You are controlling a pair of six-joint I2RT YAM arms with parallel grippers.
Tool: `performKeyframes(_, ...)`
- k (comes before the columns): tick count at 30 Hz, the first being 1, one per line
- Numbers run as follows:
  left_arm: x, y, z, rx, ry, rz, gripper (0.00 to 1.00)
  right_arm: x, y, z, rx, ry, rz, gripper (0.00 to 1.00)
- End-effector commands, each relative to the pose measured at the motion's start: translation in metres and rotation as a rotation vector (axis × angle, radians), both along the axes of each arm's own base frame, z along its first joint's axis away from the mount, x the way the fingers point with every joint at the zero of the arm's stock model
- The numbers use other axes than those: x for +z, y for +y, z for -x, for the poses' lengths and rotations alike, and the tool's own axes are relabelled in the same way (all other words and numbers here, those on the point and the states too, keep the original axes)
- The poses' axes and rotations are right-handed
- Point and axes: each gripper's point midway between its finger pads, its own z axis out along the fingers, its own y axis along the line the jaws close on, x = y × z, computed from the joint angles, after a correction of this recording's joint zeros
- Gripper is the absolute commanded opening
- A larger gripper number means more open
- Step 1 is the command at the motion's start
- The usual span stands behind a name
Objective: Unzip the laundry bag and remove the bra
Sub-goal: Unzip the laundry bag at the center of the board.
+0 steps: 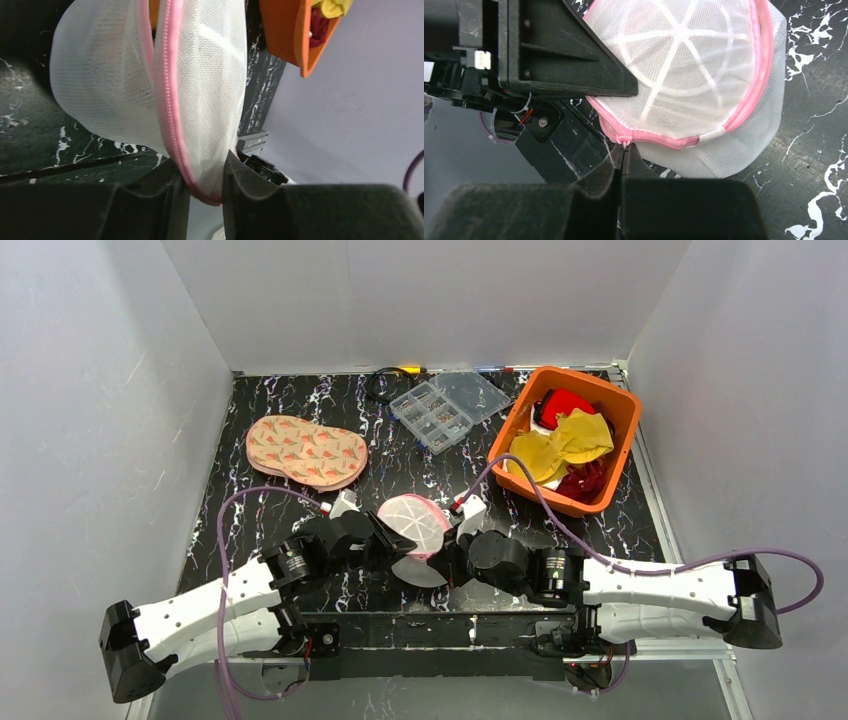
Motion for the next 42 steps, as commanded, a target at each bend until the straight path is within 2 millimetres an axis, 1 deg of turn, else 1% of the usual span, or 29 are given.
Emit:
performKeyframes(1, -0.011, 0.024, -0.009, 0.082, -0.034, -0.098, 0.16, 0.026, -0.012, -0.009, -0.049, -0.054, -0.022, 0.01)
performKeyframes(4, -0.013, 0.027, -0.01, 0.094, -0.034, -0.1, 0.01, 0.021, -0.022, -0.013, -0.076, -0.062, 0.002, 0.01)
performKeyframes(5, -0.013, 0.028, -0.01, 0.098, -0.034, -0.104, 0.0, 0.019, -0.025, -0.014, -0.085, -0.064, 0.011, 0.01)
performKeyframes(13, -0.01, 0.036, -0.009, 0.1, -0.053, -0.122, 0.0, 0.004, -0.044, -0.018, -0.131, -0.069, 0.08, 0.01)
performKeyframes(18, -0.011, 0.039, -0.007, 0.095, -0.058, -0.119, 0.0, -0.005, -0.052, -0.021, -0.158, -0.072, 0.103, 0.01)
performKeyframes(21, -0.016, 0.036, -0.005, 0.085, -0.051, -0.106, 0.0, -0.01, -0.051, -0.021, -0.161, -0.062, 0.11, 0.01)
performKeyframes(24, -0.021, 0.032, -0.004, 0.07, -0.041, -0.096, 0.0, -0.011, -0.046, -0.019, -0.158, -0.045, 0.094, 0.01)
performKeyframes(26, -0.021, 0.027, -0.005, 0.064, -0.044, -0.078, 0.0, -0.009, -0.045, -0.017, -0.166, -0.019, 0.066, 0.01)
performKeyframes(27, -0.02, 0.025, -0.005, 0.059, -0.052, -0.065, 0.0, -0.006, -0.044, -0.015, -0.169, 0.002, 0.041, 0.09)
performKeyframes(28, -0.019, 0.022, -0.007, 0.059, -0.06, -0.05, 0.0, -0.005, -0.044, -0.012, -0.176, 0.028, 0.011, 0.22)
performKeyframes(30, -0.018, 0.015, -0.009, 0.053, -0.073, -0.024, 0.0, 0.0, -0.04, -0.007, -0.201, 0.105, -0.089, 0.44)
performKeyframes(31, -0.018, 0.012, -0.01, 0.047, -0.08, -0.016, 0.0, 0.0, -0.038, -0.005, -0.214, 0.144, -0.138, 0.49)
performKeyframes(35, -0.018, 0.003, -0.015, 0.032, -0.102, 0.003, 0.0, 0.0, -0.033, 0.0, -0.27, 0.292, -0.346, 0.61)
performKeyframes(37, -0.017, -0.001, -0.016, 0.027, -0.118, 0.023, 0.0, 0.003, -0.029, 0.0, -0.283, 0.333, -0.424, 0.77)
performKeyframes(41, -0.007, -0.011, -0.019, 0.002, -0.178, 0.1, 0.0, 0.008, -0.021, -0.003, -0.298, 0.347, -0.477, 0.94)
performKeyframes(42, -0.003, -0.014, -0.02, -0.005, -0.191, 0.116, 0.0, 0.008, -0.018, -0.004, -0.299, 0.348, -0.479, 0.97)
